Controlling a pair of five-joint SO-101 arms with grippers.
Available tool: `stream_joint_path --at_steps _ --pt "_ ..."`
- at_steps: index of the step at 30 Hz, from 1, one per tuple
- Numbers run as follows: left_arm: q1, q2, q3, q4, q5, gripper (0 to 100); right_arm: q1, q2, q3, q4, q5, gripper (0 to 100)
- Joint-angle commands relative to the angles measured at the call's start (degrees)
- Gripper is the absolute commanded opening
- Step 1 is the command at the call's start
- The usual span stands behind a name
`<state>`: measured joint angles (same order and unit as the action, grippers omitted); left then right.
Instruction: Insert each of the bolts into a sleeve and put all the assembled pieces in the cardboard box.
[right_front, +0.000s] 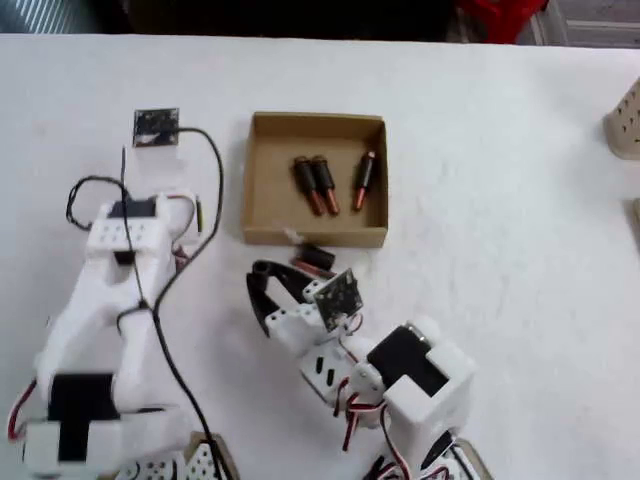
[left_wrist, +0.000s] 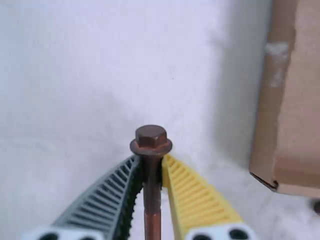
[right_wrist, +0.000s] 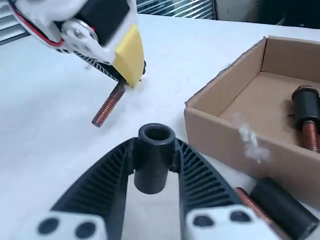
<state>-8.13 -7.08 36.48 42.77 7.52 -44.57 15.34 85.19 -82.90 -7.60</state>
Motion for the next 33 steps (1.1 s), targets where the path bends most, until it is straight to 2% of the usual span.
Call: stream_joint_path --at_steps 1,4,8,13,20,23,27,30,33 --pt "0.9 -17.4 10.5 -9.8 0.2 2 -0.7 0.0 -1.1 -1.4 -0.6 1.6" --pt "2.9 -26.9 19.0 -15.5 0.4 2 -0.7 0.1 -1.1 -1.3 -0.6 1.6" --pt "5.5 -38.4 25.0 -15.6 0.5 2 -0.7 0.2 -1.1 -1.3 -0.6 1.6" --pt "5.5 -50.6 29.9 -15.7 0.6 2 -0.7 0.2 -1.1 -1.2 -0.6 1.6" --pt "8.4 -61.8 35.4 -17.8 1.6 2 -0.9 0.3 -1.2 -1.2 -0.6 1.6" --pt "8.9 -62.8 38.5 -27.1 10.3 2 -1.7 0.3 -1.2 -1.1 -0.6 1.6" --pt "8.5 -60.9 44.6 -47.6 22.6 2 -1.6 0.3 -1.2 -1.1 -0.6 1.6" --pt "8.9 -57.7 48.5 -62.2 22.2 2 -1.6 0.3 -1.2 -1.1 -0.6 1.6" --pt "8.9 -52.0 48.8 -72.3 20.0 2 -1.6 0.3 -1.2 -1.1 -0.6 1.6"
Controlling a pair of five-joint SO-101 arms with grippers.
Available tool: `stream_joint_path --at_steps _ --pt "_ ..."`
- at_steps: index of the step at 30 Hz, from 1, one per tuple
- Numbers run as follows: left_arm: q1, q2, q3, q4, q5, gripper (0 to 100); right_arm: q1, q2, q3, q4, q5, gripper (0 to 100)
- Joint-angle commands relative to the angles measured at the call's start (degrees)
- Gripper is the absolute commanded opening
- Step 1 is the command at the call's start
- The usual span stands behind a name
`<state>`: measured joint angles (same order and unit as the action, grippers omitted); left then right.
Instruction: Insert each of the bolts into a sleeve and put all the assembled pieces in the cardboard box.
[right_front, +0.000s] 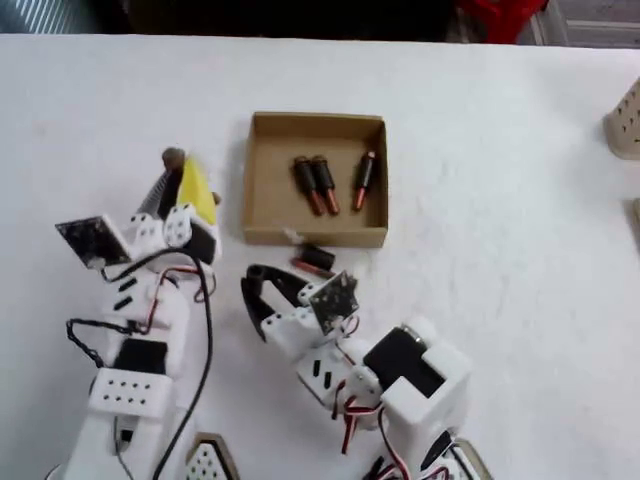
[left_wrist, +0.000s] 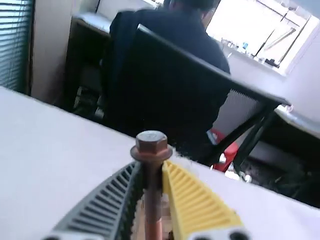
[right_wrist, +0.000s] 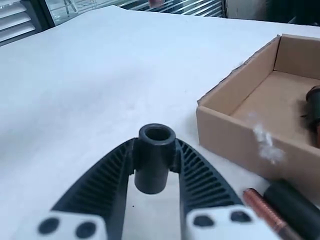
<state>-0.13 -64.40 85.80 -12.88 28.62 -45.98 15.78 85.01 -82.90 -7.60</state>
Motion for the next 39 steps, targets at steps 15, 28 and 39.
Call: stream_joint_path --at_steps 15,28,39 --pt "1.9 39.5 -23.1 -6.9 -5.5 2 0.0 0.0 -1.8 1.5 -0.6 1.6" --pt "9.0 11.6 -10.7 16.3 -5.5 2 1.0 0.0 -3.4 3.7 -0.6 1.6" --pt "13.4 7.7 -7.6 20.6 -9.7 2 1.0 0.0 -3.3 3.7 -0.6 1.6"
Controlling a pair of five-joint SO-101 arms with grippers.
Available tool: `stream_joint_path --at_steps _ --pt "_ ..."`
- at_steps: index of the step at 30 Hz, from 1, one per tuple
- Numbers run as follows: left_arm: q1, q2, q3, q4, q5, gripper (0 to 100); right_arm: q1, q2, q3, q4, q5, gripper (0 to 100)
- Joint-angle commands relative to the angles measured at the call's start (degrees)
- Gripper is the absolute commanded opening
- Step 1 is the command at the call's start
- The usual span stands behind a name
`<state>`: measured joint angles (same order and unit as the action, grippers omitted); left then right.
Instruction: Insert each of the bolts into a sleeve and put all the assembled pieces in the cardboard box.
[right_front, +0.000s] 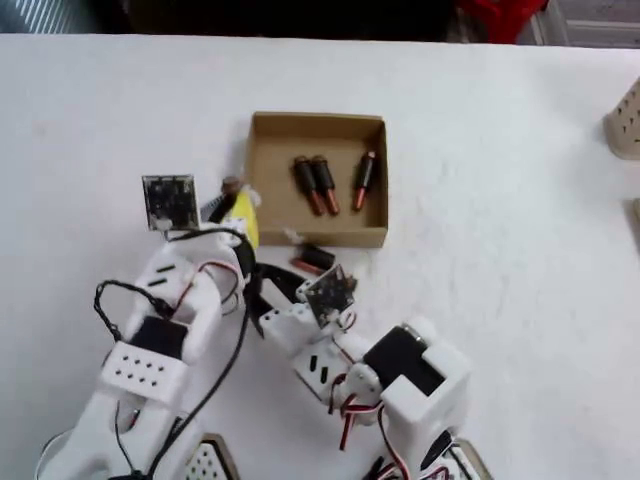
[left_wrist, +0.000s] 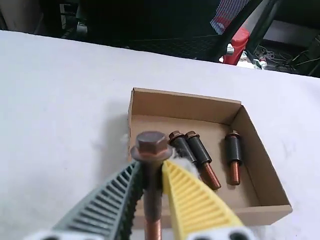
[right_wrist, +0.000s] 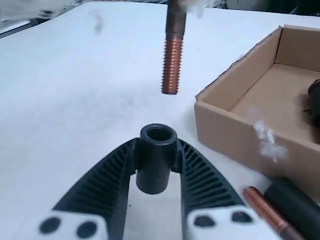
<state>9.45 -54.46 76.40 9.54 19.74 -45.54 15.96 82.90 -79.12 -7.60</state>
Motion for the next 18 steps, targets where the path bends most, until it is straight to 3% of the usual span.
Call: stream_joint_path --at_steps 1,5,18 --pt "4.9 -2.2 2.9 -3.4 -1.0 2 0.6 -0.2 -1.2 0.0 -0.8 1.6" --pt "5.3 -2.2 5.4 -8.6 -4.4 2 0.6 -0.2 -1.2 0.0 -0.7 1.6" --pt "5.1 -2.2 5.4 -8.4 -4.8 2 0.6 -0.3 -1.2 0.0 -0.6 1.6"
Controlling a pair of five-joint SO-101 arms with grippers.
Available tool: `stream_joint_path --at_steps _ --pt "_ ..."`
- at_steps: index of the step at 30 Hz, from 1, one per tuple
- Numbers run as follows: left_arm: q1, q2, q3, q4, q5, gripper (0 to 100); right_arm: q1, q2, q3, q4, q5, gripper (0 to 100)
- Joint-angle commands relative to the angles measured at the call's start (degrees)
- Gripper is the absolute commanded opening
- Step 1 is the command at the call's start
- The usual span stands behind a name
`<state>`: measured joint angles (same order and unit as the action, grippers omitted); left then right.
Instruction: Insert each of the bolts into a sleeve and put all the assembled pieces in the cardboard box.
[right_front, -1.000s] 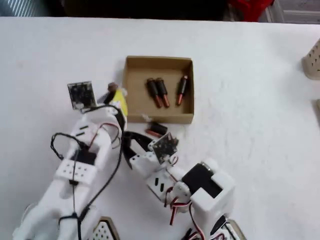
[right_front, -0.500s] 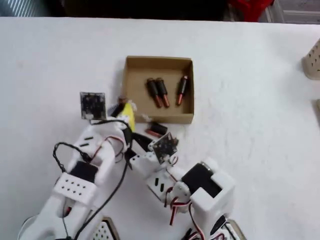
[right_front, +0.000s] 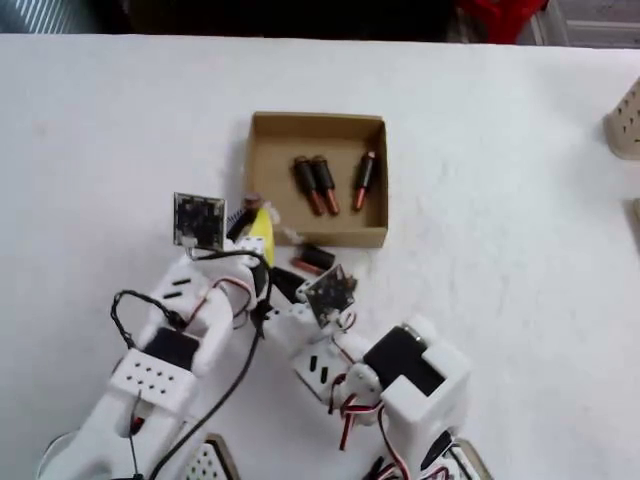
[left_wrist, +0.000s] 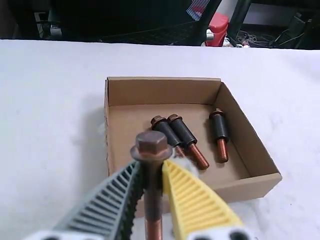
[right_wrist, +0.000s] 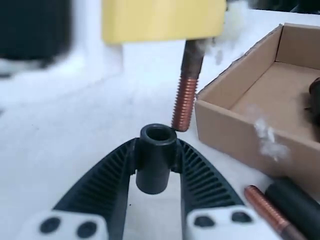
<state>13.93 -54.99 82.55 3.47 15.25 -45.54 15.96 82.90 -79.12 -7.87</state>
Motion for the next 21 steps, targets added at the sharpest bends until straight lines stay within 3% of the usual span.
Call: stream_joint_path --at_steps 1,8,21 --pt "0.7 -1.7 -0.7 -2.4 -0.4 2 0.6 -0.3 -1.2 0.0 -0.4 1.6" --pt "1.1 -1.8 -1.1 5.1 -0.4 2 0.6 -0.3 -1.1 0.0 -0.4 1.6" --pt "1.1 -1.8 -2.5 9.1 -3.4 2 0.6 -0.3 -1.1 0.0 -0.4 1.6"
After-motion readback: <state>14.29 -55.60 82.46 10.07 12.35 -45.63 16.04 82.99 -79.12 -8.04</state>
